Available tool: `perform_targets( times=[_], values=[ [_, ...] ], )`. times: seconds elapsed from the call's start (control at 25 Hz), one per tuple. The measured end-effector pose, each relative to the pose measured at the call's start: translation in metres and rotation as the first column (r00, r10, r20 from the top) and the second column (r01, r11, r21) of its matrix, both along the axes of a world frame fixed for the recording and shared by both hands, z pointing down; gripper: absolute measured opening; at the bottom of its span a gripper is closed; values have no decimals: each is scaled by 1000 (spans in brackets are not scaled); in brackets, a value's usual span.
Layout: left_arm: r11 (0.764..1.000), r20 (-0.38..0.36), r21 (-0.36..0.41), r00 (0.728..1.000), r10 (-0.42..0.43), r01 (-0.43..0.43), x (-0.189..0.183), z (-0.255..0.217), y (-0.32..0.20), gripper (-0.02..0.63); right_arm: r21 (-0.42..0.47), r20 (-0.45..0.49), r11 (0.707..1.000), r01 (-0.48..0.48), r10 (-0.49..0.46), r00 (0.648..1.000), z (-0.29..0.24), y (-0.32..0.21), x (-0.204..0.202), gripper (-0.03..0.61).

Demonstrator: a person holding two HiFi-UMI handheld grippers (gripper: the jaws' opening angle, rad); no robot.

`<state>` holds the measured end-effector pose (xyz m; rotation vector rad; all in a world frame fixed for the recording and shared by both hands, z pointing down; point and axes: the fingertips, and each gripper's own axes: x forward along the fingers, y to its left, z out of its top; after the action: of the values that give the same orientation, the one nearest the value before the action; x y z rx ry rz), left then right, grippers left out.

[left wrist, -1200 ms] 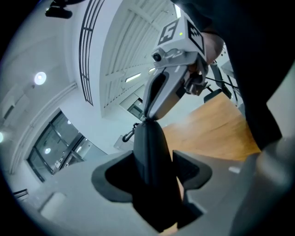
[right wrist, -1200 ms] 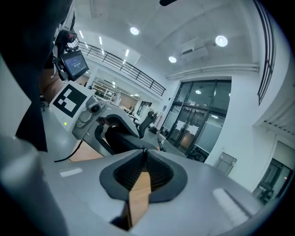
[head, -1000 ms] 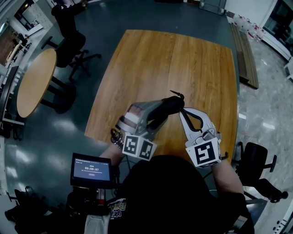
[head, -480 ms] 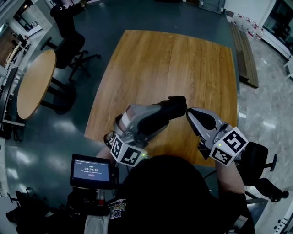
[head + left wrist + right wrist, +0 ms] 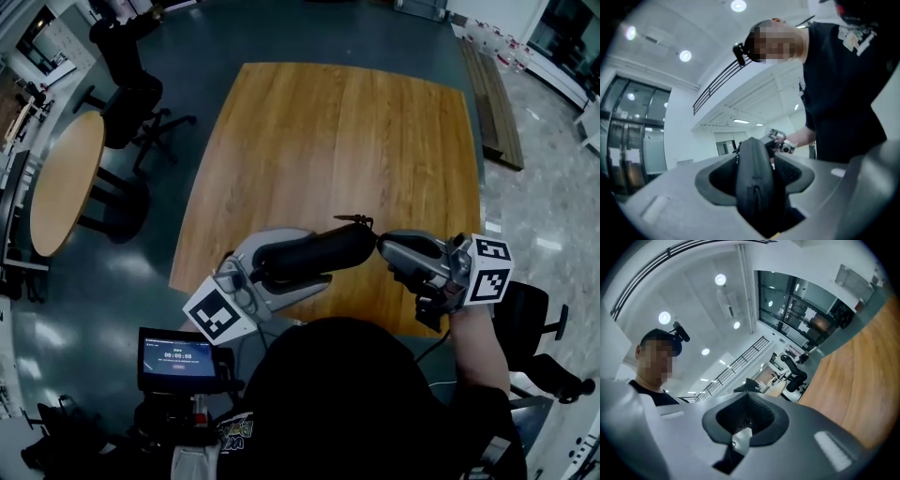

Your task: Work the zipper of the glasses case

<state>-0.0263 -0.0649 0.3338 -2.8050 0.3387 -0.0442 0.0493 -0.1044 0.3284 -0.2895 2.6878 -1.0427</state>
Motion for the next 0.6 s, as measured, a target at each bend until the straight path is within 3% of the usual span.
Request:
perform_targets(
  times=[0.08,0.16,0.24,0.32,0.4,0.44,0.52,0.6],
  values=[
    [984,-45,-178,999,20,-28,-1,10,-7,249,-40,35,999,3,-2,999,10,-4,2,9],
    [922,-160,-379,987,25,-85,2,13,-17,247,-26,33,999,-36,37,999,16,-9,4,9],
    [832,-303,-523,953,20,-184,6,7,-25,247,41,-2,995,-95,95,995,15,-15,6,11],
    [706,-442,-636,897,-3,-311,6,7,-30,247,113,-46,984,-136,142,989,10,-17,4,13],
    [590,-541,-691,840,-39,-417,3,11,-31,247,105,-57,985,-138,145,988,9,-18,1,15],
    [560,-564,-698,824,-47,-446,3,13,-31,241,79,-46,988,-133,137,989,9,-19,1,15],
    [533,-558,-705,829,-9,-469,10,15,-26,249,35,-19,992,-122,122,992,12,-20,4,14],
    [499,-506,-720,857,97,-482,25,16,-14,263,6,3,995,-97,96,995,15,-18,4,7]
  ],
)
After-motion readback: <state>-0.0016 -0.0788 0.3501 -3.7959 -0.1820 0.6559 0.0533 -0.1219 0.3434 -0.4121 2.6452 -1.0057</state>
